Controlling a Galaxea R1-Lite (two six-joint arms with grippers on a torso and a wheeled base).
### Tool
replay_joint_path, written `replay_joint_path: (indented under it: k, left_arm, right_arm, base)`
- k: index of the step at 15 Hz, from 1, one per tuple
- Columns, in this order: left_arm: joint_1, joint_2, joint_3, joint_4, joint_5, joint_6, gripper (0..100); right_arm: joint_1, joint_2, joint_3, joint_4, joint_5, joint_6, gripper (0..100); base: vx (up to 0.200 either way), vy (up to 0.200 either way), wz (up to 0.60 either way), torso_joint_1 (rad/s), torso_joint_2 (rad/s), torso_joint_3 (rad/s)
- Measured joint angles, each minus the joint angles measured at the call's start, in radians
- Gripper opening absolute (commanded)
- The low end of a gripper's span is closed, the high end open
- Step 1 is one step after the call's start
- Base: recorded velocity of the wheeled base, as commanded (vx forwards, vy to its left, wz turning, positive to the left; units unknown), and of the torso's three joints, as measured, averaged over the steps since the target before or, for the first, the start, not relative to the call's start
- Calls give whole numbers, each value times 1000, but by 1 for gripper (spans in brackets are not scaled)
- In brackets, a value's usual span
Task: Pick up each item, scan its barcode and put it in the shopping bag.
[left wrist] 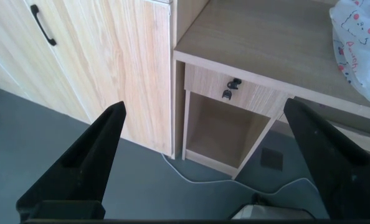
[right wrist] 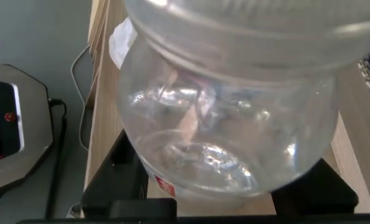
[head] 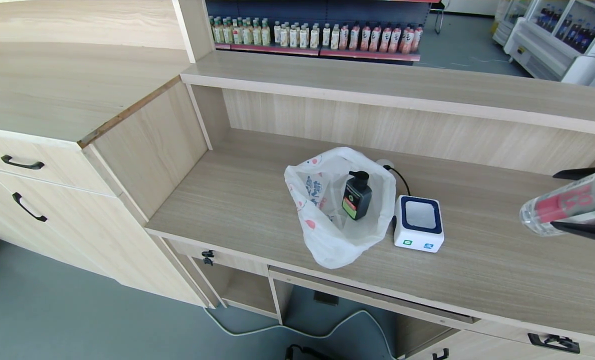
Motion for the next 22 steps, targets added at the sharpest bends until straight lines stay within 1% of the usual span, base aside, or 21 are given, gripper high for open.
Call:
replay_joint_path:
  k: [3,7,9,12,16,17,18,21,22]
  left_arm:
    - [0,0,0,0,0,0,100]
    - [0,0,0,0,0,0,100]
    - [0,0,0,0,0,0,100]
    - [0,0,0,0,0,0,100]
    - [-1,0,0,1,0,0,100]
    - [0,0,0,0,0,0,100]
    - [0,0,0,0,0,0,100]
    - [-1,0,0,0,0,0,100]
    - [0,0,0,0,-1,0,100]
  right_arm:
    - [-19,23,-14,1,1,0,0]
    - [-91,41,-69,-2,34,0,0]
    - [-110,47,-82,-7,37,-6,0]
    - [-117,59,-111,-65,25,-7,0]
    - [-94,98,-151,-189,12,0,0]
    - [-79,116,-153,-254,13,-4,0]
    - [-61,139,-149,-288,11,-6,0]
    - [-3,238,-149,-466,12,-10,0]
    - [15,280,-146,-563,12,-12,0]
  base:
    - [0,0,0,0,0,0]
    - [0,0,0,0,0,0]
    - [0,0,0,0,0,0]
    - [0,0,0,0,0,0]
    - [0,0,600,2,5,4]
    - [0,0,0,0,0,0]
    - [0,0,0,0,0,0]
    - [0,0,0,0,0,0]
    - [0,0,0,0,0,0]
